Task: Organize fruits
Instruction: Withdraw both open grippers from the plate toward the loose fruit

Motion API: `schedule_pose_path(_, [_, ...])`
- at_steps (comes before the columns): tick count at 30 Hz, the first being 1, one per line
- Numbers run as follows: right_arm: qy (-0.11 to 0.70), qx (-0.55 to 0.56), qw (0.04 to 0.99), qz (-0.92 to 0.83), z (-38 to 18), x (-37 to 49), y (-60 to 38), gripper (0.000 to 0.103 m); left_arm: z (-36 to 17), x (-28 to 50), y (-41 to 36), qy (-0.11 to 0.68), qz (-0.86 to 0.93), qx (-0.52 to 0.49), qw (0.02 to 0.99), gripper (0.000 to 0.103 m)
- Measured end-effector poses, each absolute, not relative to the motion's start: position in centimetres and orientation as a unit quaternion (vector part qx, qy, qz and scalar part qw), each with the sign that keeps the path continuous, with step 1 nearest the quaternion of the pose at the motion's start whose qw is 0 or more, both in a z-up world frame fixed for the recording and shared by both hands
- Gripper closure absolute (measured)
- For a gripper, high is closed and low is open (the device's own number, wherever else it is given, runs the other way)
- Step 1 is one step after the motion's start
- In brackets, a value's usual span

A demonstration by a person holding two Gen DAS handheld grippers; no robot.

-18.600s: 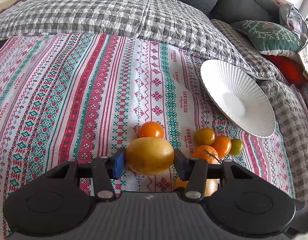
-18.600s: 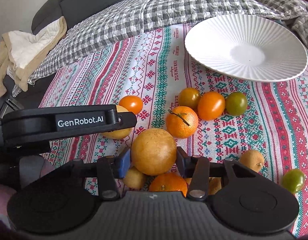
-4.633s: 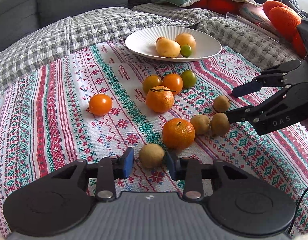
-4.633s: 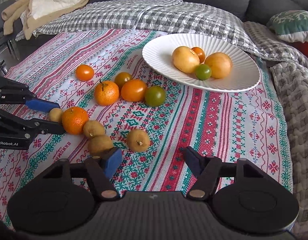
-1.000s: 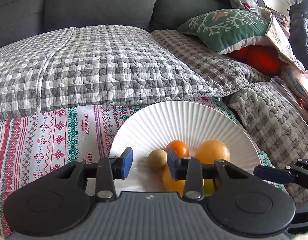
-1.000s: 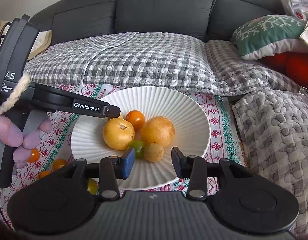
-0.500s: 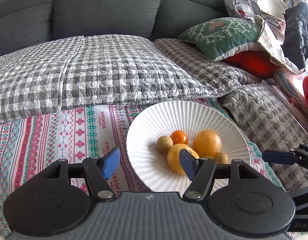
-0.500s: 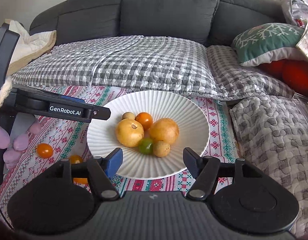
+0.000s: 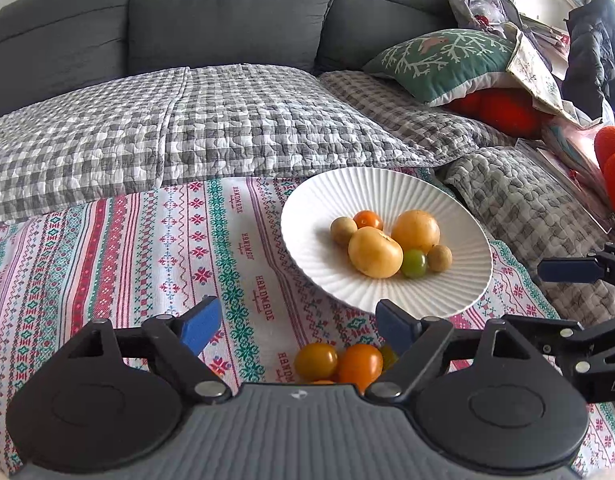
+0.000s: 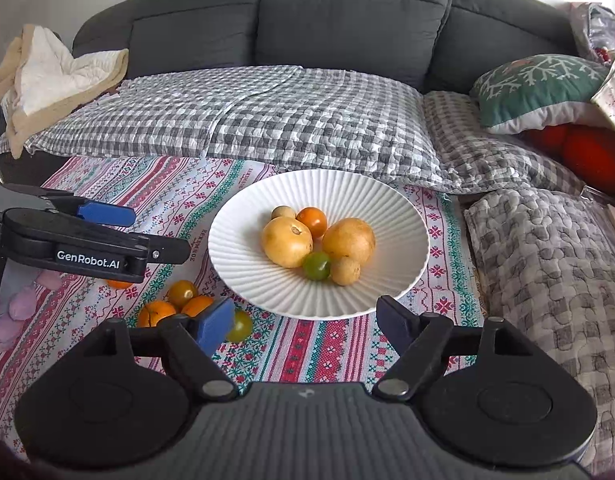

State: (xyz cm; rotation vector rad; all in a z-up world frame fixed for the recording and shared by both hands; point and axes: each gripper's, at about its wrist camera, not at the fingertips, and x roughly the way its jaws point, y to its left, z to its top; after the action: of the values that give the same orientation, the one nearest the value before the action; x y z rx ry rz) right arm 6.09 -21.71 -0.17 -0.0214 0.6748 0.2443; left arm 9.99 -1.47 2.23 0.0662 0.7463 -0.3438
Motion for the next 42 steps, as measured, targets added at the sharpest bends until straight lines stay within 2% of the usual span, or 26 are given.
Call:
schedule_pose_path(16, [0.333, -0.006, 0.934, 0.128, -1.0, 3.1, -21.2, 0.013, 2.0, 5.3, 1.2, 0.366, -0.156, 0.057, 0.916, 0.013])
schedule_pose_path(29, [0.340, -0.063, 0.916, 0.203, -3.3, 0.9, -19.4, 0.012, 0.1, 2.3, 2.0, 0.361, -0.198, 0.130, 0.902, 0.012])
schedule_pose_path(42, [0.362, -0.092, 0.897, 0.238, -4.8, 0.6, -18.0, 0.010, -2.2, 1.7, 1.6, 0.382, -0.228, 0.152, 0.882, 0.012])
